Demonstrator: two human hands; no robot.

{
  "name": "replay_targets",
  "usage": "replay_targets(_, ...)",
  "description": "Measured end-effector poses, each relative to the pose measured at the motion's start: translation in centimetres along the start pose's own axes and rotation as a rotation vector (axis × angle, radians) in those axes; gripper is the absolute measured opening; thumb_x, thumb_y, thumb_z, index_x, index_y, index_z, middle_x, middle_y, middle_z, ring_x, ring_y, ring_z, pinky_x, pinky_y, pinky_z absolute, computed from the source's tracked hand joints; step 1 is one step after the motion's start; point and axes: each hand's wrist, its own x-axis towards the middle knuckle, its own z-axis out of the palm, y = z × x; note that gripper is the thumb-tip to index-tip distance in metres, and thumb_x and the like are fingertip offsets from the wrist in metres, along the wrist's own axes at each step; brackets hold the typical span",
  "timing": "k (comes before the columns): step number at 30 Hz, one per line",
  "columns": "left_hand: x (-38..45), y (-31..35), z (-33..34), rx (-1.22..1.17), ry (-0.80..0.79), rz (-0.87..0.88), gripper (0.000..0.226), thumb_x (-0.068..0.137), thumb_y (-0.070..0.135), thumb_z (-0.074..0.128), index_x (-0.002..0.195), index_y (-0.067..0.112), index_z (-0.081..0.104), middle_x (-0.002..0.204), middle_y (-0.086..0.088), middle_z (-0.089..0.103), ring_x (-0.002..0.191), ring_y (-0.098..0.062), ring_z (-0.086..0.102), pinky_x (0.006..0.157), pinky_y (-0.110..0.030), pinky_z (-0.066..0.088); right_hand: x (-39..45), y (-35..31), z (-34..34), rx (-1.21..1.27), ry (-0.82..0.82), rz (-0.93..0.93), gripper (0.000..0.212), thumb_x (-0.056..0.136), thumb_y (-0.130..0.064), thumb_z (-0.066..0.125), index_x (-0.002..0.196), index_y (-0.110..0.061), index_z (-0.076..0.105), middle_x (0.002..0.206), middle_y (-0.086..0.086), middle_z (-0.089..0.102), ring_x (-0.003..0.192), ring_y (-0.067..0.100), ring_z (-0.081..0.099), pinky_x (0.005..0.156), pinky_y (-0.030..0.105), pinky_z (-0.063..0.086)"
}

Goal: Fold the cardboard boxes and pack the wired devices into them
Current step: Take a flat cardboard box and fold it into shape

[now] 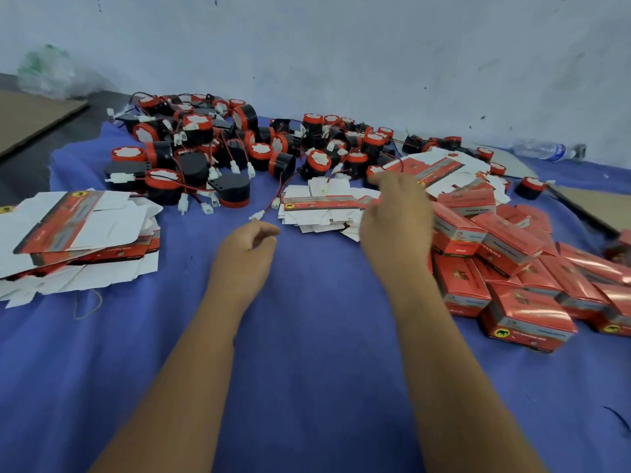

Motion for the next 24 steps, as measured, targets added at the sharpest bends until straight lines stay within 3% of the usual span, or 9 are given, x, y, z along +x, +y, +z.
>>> replay_targets(4, 0.0, -0.2, 0.0, 0.006, -0.005, 0.004, 0.022, 0.098, 0.017, 0.050, 0.103, 0.031, 0.067, 0.110, 0.017, 0.064, 0.100, 0.005, 0.056, 0.074, -0.010, 0.038, 0.0, -1.9, 4.7, 0.265, -0.408, 0.057, 0.058, 0.098, -0.009, 0.045, 0.152, -0.015, 0.026, 0.156, 0.011, 0.030, 0.142, 0.030, 0.026, 0.112, 0.041, 0.027)
replay_targets(7, 0.1, -0.2, -0.1, -0.008, 0.008, -0.008, 0.022, 0.098, 0.020, 0.051, 0.099, 0.035, 0.067, 0.104, 0.018, 0.064, 0.085, 0.006, 0.056, 0.066, -0.014, 0.038, -0.9, -0.9, 7.4, 0.011, -0.614, 0.084, 0.064, 0.103, -0.036, 0.037, 0.156, -0.015, 0.009, 0.163, 0.011, 0.009, 0.150, 0.026, 0.003, 0.121, 0.045, 0.000)
replay_targets(9, 0.3, -0.2, -0.1, -0.016, 0.021, -0.002, 0.022, 0.097, 0.020, 0.051, 0.101, 0.034, 0.067, 0.104, 0.013, 0.065, 0.078, 0.003, 0.054, 0.064, -0.016, 0.038, -1.6, -0.8, 8.0, -0.103, -0.544, 0.027, 0.062, 0.099, -0.043, 0.040, 0.151, -0.014, 0.025, 0.155, 0.009, 0.029, 0.144, 0.027, 0.020, 0.118, 0.050, 0.003)
replay_targets(12, 0.5, 0.1, -0.1, -0.046, 0.072, 0.016, 0.021, 0.098, 0.018, 0.049, 0.104, 0.032, 0.064, 0.112, 0.007, 0.059, 0.089, -0.007, 0.055, 0.074, -0.023, 0.040, -3.0, -1.7, 7.6, -0.109, -0.411, -0.155, 0.048, 0.091, -0.052, 0.048, 0.124, -0.018, 0.056, 0.125, 0.003, 0.048, 0.121, 0.026, 0.038, 0.108, 0.044, 0.016)
replay_targets(16, 0.7, 0.2, 0.0, -0.076, 0.182, 0.030, 0.024, 0.100, 0.019, 0.042, 0.113, 0.026, 0.062, 0.112, -0.002, 0.057, 0.076, -0.008, 0.048, 0.066, -0.024, 0.038, -4.2, -1.6, 7.3, 0.033, -0.429, -0.112, 0.045, 0.083, -0.057, 0.058, 0.109, -0.021, 0.054, 0.130, 0.003, 0.047, 0.127, 0.027, 0.037, 0.103, 0.039, 0.024)
replay_targets(18, 0.5, 0.4, -0.1, -0.057, 0.217, 0.038, 0.027, 0.102, 0.020, 0.040, 0.120, 0.022, 0.061, 0.122, -0.003, 0.057, 0.093, -0.011, 0.053, 0.074, -0.019, 0.040, -4.2, -1.4, 7.0, 0.068, -0.449, -0.074, 0.051, 0.083, -0.060, 0.059, 0.113, -0.019, 0.051, 0.121, 0.000, 0.052, 0.116, 0.025, 0.043, 0.096, 0.038, 0.031)
replay_targets(20, 0.5, 0.4, 0.1, -0.013, 0.205, 0.010, 0.033, 0.103, 0.024, 0.039, 0.132, 0.021, 0.056, 0.132, -0.005, 0.054, 0.117, -0.018, 0.051, 0.096, -0.028, 0.042, -4.1, -1.4, 6.7, 0.056, -0.455, -0.069, 0.053, 0.084, -0.063, 0.057, 0.116, -0.020, 0.051, 0.116, -0.001, 0.053, 0.110, 0.024, 0.044, 0.093, 0.038, 0.034)
replay_targets(22, 0.3, 0.7, 0.2, 0.055, 0.117, -0.040, 0.041, 0.104, 0.030, 0.037, 0.144, 0.025, 0.046, 0.148, -0.007, 0.044, 0.142, -0.024, 0.032, 0.115, -0.044, 0.030, -4.2, -1.5, 6.5, 0.001, -0.451, -0.120, 0.049, 0.088, -0.063, 0.052, 0.112, -0.020, 0.054, 0.112, -0.001, 0.056, 0.106, 0.025, 0.045, 0.089, 0.037, 0.035)
replay_targets(24, 0.3, 0.7, 0.4, 0.258, 0.005, -0.040, 0.045, 0.103, 0.034, 0.037, 0.147, 0.029, 0.042, 0.155, -0.008, 0.037, 0.149, -0.025, 0.021, 0.119, -0.046, 0.022, -4.3, -1.9, 6.3, -0.081, -0.410, -0.224, 0.043, 0.095, -0.056, 0.046, 0.109, -0.017, 0.054, 0.109, 0.003, 0.060, 0.102, 0.029, 0.051, 0.081, 0.037, 0.033)
